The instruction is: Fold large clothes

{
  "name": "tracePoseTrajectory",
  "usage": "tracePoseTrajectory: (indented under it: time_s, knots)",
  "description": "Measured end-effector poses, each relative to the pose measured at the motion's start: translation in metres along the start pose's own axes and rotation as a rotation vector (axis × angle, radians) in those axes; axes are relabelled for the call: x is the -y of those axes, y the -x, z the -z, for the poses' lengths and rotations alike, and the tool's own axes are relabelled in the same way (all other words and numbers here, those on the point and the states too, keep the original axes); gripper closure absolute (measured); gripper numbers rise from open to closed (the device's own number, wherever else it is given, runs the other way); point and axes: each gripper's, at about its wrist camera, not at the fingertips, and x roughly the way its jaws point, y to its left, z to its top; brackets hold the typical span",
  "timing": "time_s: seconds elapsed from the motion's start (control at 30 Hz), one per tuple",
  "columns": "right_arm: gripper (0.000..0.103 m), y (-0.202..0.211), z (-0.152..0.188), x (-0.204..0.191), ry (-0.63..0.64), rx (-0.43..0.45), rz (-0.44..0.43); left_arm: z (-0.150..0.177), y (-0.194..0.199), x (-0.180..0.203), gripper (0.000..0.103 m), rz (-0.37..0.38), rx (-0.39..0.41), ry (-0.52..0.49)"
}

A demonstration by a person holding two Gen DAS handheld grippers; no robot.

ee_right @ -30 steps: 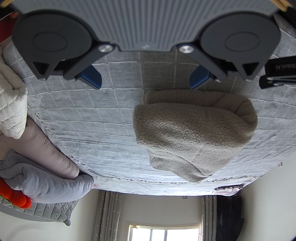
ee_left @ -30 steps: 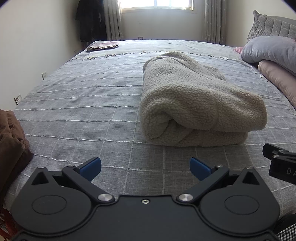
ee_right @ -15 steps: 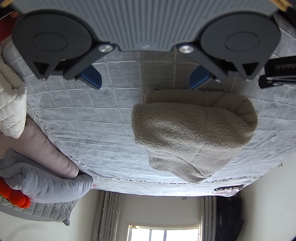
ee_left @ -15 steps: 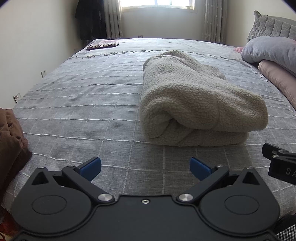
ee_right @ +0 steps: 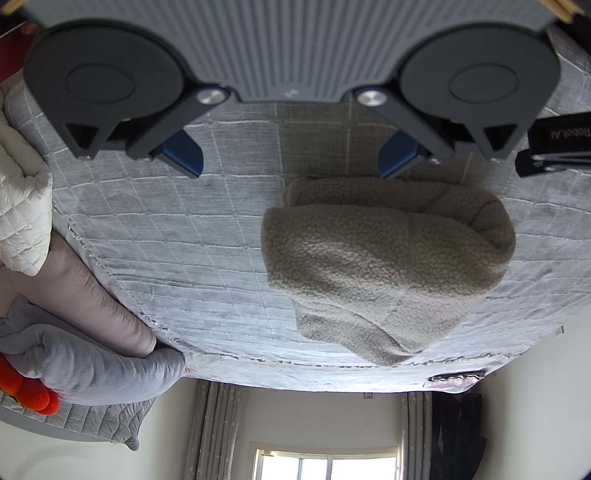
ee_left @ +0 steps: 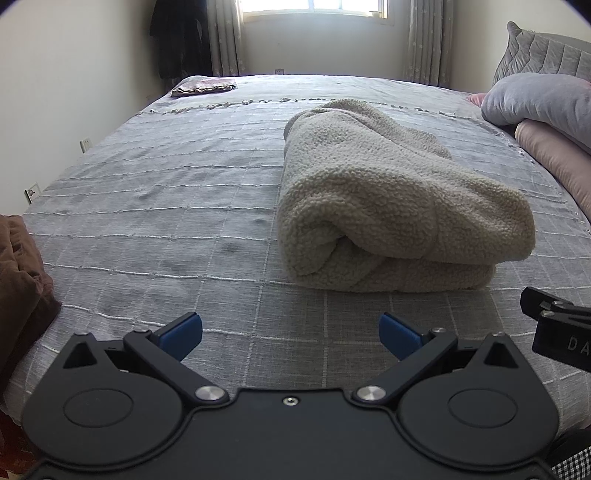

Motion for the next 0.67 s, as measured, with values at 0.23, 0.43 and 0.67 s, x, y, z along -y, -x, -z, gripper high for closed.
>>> tracePoseTrajectory:
  time_s: [0.23, 0.43, 0.67]
  knots:
    - [0.000, -0.0003, 0.0002, 0.0002, 0.000, 0.000, 0.000, -0.0007, -0.0021, -0.0023, 0.000, 0.000, -0.003, 0.003]
    - [0.000, 0.0001, 0.0000, 0.0000, 0.000, 0.000, -0.001, -0.0006, -0.0024, -0.0023, 0.000, 0.002, -0.005, 0.002]
    - [0.000, -0.0025, 0.0010, -0.0007, -0.003, -0.002, -0.001, 0.0010, -0.0058, -0.0040, 0.000, -0.006, -0.004, 0.010]
